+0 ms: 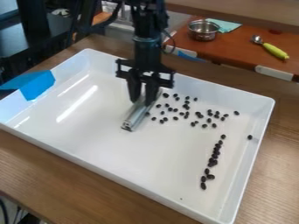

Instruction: Sweep into pile

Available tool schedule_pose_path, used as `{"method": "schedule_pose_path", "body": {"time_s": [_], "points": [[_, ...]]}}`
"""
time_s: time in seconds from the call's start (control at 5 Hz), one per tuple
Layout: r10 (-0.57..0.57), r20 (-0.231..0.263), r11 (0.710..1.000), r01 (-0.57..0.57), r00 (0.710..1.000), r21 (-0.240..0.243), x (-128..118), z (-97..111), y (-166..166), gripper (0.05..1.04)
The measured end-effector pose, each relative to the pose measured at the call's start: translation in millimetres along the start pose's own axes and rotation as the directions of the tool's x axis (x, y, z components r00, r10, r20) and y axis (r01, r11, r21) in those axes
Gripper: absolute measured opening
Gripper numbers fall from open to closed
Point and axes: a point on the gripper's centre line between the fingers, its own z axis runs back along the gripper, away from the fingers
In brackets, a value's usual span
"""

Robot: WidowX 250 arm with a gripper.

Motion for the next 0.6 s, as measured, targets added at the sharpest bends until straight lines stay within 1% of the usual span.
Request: {"method": "schedule_pose_path", "body": {"time_s": [0.2,0.4,0.6], "points": [[-0.011,-0.012,1.0,0.011,1.0,-0.02,-4,0,-21,0.336],[-0.035,-0.006,0.999,0.035,0.999,-0.025,-5,-2,-42,0.336],[-0.035,-0.011,0.999,0.035,0.999,-0.026,-7,-4,-53,0.336]]}}
